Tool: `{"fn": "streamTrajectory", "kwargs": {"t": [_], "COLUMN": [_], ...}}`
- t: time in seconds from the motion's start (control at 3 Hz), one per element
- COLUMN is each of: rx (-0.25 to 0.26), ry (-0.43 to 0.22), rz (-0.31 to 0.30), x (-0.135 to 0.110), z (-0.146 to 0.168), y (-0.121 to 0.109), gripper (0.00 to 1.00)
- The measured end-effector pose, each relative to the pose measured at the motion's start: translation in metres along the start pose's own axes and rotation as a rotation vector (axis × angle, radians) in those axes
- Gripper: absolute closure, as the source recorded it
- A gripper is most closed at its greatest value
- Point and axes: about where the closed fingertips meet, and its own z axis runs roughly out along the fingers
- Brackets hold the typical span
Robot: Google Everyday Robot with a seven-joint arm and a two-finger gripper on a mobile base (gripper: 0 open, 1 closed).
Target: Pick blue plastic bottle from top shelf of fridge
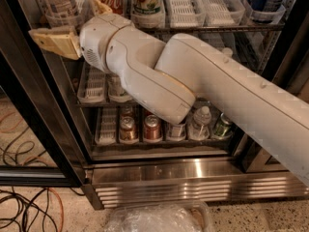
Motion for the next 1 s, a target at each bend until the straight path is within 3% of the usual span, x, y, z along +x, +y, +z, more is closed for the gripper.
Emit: {"fn": "streamTrajectory", "kwargs": {"t": [1.0], "rx": [-0.01], "ry": [0.005], "rz": [0.0], "x": [0.009], "z": [0.028], "y": [-0.001], "gripper": [0.19]}}
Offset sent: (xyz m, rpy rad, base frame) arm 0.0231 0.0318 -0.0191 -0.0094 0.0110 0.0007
